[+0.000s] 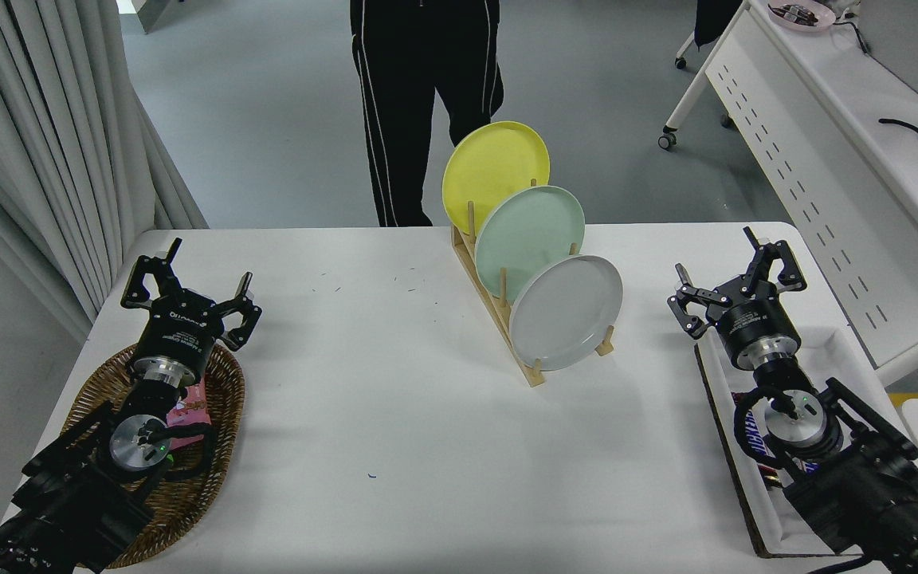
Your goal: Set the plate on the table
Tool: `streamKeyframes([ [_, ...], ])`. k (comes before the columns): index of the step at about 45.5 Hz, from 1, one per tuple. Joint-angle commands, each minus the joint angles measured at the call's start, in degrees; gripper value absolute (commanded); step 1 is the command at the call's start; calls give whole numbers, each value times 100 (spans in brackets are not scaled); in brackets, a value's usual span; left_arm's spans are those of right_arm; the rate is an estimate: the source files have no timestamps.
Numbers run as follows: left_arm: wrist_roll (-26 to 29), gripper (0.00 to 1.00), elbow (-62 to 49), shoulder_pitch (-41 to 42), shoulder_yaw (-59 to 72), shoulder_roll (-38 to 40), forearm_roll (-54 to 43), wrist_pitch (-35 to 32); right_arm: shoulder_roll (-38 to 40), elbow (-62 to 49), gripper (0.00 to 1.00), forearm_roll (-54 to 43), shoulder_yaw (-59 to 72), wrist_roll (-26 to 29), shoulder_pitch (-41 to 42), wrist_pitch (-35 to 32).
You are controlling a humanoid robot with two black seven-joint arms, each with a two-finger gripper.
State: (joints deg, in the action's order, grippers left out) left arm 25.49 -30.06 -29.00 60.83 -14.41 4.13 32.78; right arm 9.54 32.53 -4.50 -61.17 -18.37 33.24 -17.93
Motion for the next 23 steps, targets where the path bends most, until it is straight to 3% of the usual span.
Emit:
streamKeyframes([
  [1, 0, 100, 0, 0, -1, 0, 0, 0, -13, 8, 100, -7, 0, 0, 16, 0],
  [23, 0, 100, 0, 0, -1, 0, 0, 0, -5, 8, 100, 2, 0, 0, -28, 0],
])
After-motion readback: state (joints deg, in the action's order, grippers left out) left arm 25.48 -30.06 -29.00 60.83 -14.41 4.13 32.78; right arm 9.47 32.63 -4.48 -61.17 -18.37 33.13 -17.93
